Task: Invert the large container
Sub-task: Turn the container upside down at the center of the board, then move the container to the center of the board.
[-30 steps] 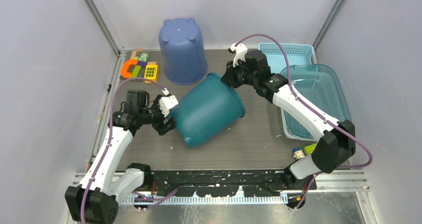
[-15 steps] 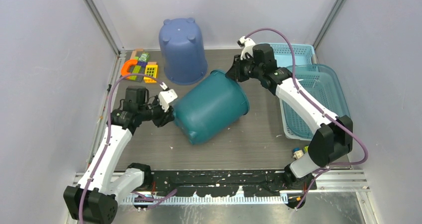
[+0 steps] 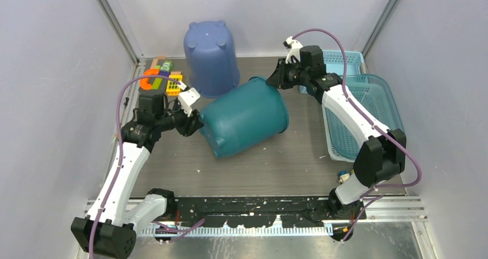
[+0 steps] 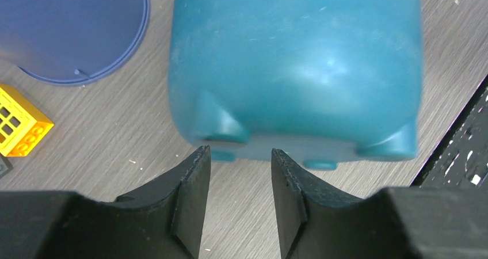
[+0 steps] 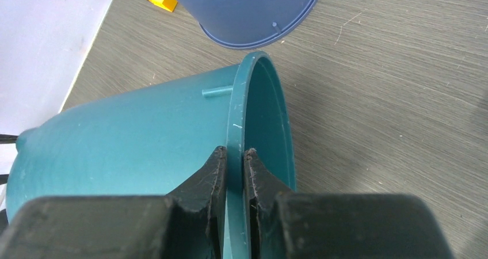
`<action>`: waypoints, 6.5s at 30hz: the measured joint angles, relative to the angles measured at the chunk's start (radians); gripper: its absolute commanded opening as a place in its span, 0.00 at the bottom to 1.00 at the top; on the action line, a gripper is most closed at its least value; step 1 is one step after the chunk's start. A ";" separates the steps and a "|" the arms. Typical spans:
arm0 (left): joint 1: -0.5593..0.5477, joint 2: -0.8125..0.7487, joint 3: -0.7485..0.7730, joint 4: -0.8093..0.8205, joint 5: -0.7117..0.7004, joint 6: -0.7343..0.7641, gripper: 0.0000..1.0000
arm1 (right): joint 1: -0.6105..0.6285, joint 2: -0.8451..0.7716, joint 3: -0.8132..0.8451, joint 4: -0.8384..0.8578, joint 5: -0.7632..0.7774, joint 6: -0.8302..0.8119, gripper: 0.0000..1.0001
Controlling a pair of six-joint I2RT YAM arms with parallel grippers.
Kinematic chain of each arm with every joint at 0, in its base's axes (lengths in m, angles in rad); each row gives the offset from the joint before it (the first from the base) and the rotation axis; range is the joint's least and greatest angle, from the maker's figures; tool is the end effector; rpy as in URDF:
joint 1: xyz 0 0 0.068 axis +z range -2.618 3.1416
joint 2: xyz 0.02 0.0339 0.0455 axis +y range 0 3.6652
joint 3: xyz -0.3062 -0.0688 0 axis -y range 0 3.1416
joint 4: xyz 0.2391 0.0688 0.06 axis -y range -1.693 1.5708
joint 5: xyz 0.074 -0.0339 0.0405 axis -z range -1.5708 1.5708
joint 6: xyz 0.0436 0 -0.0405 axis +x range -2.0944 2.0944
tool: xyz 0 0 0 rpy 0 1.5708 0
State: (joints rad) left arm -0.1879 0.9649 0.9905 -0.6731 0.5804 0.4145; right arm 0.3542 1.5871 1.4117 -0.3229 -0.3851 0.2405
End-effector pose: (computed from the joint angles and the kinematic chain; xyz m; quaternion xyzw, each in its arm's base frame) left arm 0.1637 -0.0555 0.3647 0.3762 0.7815 -0.2063 0.4530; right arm 0.3427 0.1442 0.3823 -0.1456 0.8368 0.3042 0.4313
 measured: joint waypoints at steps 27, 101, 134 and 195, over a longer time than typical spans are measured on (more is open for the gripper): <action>0.000 0.007 0.111 0.013 0.098 -0.128 0.62 | -0.140 0.014 -0.032 0.016 -0.021 0.022 0.01; -0.093 0.096 0.081 0.142 0.132 -0.204 1.00 | -0.201 -0.110 -0.220 0.000 -0.095 0.076 0.41; -0.092 -0.052 -0.305 0.199 -0.233 -0.078 1.00 | -0.017 -0.532 -0.169 -0.252 -0.478 -0.491 1.00; -0.085 -0.023 -0.299 0.187 -0.241 -0.062 1.00 | 0.350 -0.310 -0.055 -0.353 -0.057 -0.768 1.00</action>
State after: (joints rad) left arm -0.2726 0.9421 0.6910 -0.4862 0.3393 0.3527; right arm 0.7044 1.2770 1.3567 -0.6758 -0.4419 -0.5274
